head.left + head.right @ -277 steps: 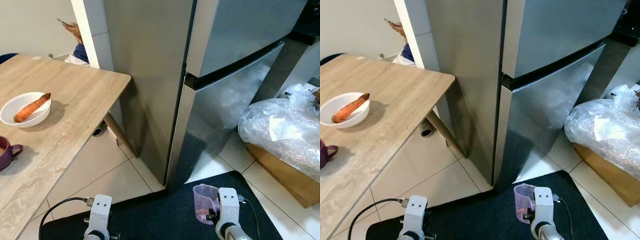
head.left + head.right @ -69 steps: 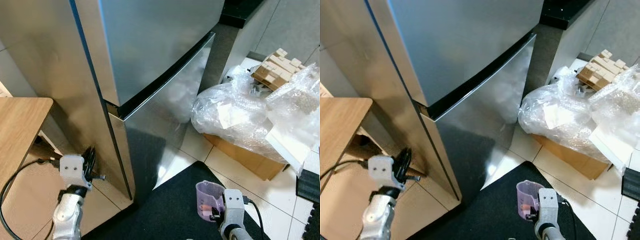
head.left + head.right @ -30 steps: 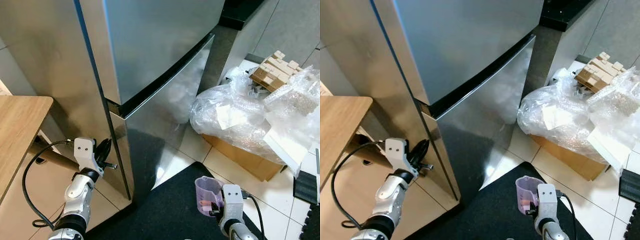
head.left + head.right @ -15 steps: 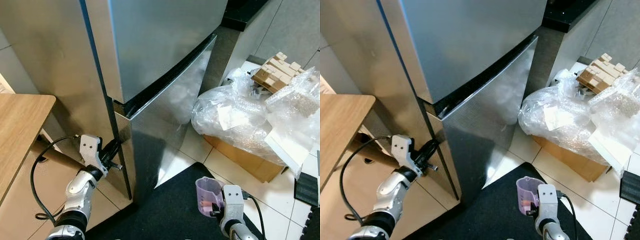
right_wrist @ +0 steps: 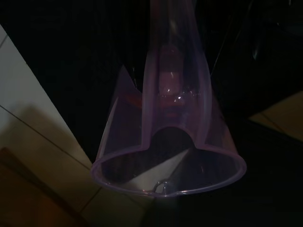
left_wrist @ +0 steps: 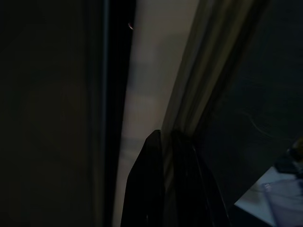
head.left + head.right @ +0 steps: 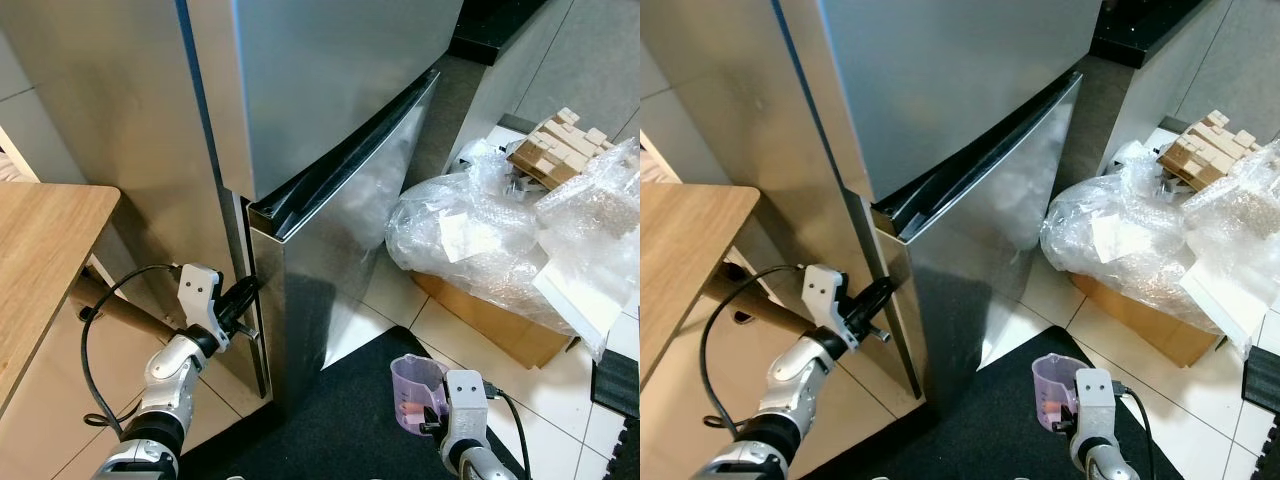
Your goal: Restocking fridge
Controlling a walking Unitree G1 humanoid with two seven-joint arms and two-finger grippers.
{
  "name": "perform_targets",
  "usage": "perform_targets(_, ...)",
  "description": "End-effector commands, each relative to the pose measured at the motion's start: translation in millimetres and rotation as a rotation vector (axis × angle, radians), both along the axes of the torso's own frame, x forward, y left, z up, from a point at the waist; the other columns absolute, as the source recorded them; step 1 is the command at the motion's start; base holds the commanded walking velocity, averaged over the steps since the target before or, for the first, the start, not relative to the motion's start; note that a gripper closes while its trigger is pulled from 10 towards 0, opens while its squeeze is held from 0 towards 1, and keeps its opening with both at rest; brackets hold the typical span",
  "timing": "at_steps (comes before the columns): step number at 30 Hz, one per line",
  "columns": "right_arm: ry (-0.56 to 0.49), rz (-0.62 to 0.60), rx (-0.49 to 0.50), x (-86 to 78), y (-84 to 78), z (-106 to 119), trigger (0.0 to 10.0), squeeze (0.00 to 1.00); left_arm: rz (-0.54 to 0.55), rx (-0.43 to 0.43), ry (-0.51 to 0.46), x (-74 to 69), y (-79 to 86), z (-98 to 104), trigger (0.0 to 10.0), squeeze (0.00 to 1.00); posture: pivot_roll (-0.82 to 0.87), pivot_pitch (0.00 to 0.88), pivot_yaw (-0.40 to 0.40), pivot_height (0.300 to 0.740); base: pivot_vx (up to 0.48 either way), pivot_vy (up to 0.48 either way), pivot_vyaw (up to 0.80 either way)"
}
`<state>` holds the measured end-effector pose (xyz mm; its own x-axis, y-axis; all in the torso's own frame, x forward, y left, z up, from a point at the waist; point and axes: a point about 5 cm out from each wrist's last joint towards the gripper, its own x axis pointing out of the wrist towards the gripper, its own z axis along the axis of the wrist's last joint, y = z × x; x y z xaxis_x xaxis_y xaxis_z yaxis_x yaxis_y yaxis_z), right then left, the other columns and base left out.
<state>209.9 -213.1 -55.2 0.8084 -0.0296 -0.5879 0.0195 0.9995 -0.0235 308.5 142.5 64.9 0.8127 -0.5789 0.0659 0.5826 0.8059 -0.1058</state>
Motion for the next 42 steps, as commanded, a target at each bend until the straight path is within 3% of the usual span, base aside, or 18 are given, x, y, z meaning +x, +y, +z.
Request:
perform_targets(1, 0.057, -0.004, -0.001, -11.8, -2.3, -7.6, 10.0, 0.00, -0.167, -0.002, -0.042, 3.4, -40.6, 11.5, 10.0, 0.00, -0.14, 0.132, -0.016, 0.740, 0.000, 0.000, 0.00)
perform_targets(2, 0.057, -0.004, -0.001, -11.8, -2.3, -7.6, 10.0, 0.00, -0.167, -0.002, -0.042, 3.4, -40.6, 11.5, 10.0, 0.00, -0.14, 0.132, -0.016, 0.740, 0.000, 0.000, 0.00)
perform_targets(5, 0.094, -0.006, -0.009, -24.7, -5.0, -13.9, 10.0, 0.00, -0.328, -0.023, -0.041, -7.9, -74.6, 10.7, 10.0, 0.00, -0.15, 0.133, -0.006, 0.740, 0.000, 0.000, 0.00)
perform_targets(10, 0.118, -0.030, -0.018, -34.7, -9.4, -17.9, 10.0, 0.00, -0.379, -0.004, -0.036, -16.1, -83.2, 5.3, 10.0, 0.00, -0.16, 0.136, 0.005, 0.740, 0.000, 0.000, 0.00)
perform_targets(14, 0.135, -0.069, -0.017, -40.9, -10.7, -20.9, 10.0, 0.00, -0.311, 0.022, -0.002, -20.9, -62.1, -7.4, 10.0, 0.00, -0.16, 0.137, 0.005, 0.740, 0.000, 0.000, 0.00)
perform_targets(18, 0.140, -0.084, -0.015, -42.4, -11.3, -21.6, 10.0, 0.00, -0.285, 0.022, 0.013, -23.2, -53.3, -10.9, 10.0, 0.00, -0.16, 0.139, 0.000, 0.740, 0.000, 0.000, 0.00)
perform_targets(20, 0.152, -0.099, -0.015, -44.8, -10.1, -23.3, 10.0, 0.00, -0.218, 0.047, 0.050, -29.5, -35.2, -21.8, 10.0, 0.00, -0.15, 0.140, -0.003, 0.740, 0.000, 0.000, 0.00)
perform_targets(28, 0.148, -0.088, -0.014, -43.1, -11.8, -22.1, 10.0, 0.00, -0.092, 0.080, 0.127, -43.2, -17.8, -42.2, 10.0, 0.00, -0.14, 0.147, -0.004, 0.740, 0.000, 0.000, 0.00)
perform_targets(36, 0.141, -0.089, -0.010, -44.0, -12.7, -21.9, 10.0, 0.00, -0.071, 0.062, 0.120, -49.6, -17.4, -43.2, 10.0, 0.00, -0.14, 0.151, 0.003, 0.740, 0.000, 0.000, 0.00)
perform_targets(42, 0.144, -0.093, -0.011, -46.8, -14.5, -22.5, 10.0, 0.00, 0.035, 0.125, 0.126, -55.6, -0.6, -51.0, 10.0, 0.00, -0.14, 0.149, 0.006, 0.740, 0.000, 0.000, 0.00)
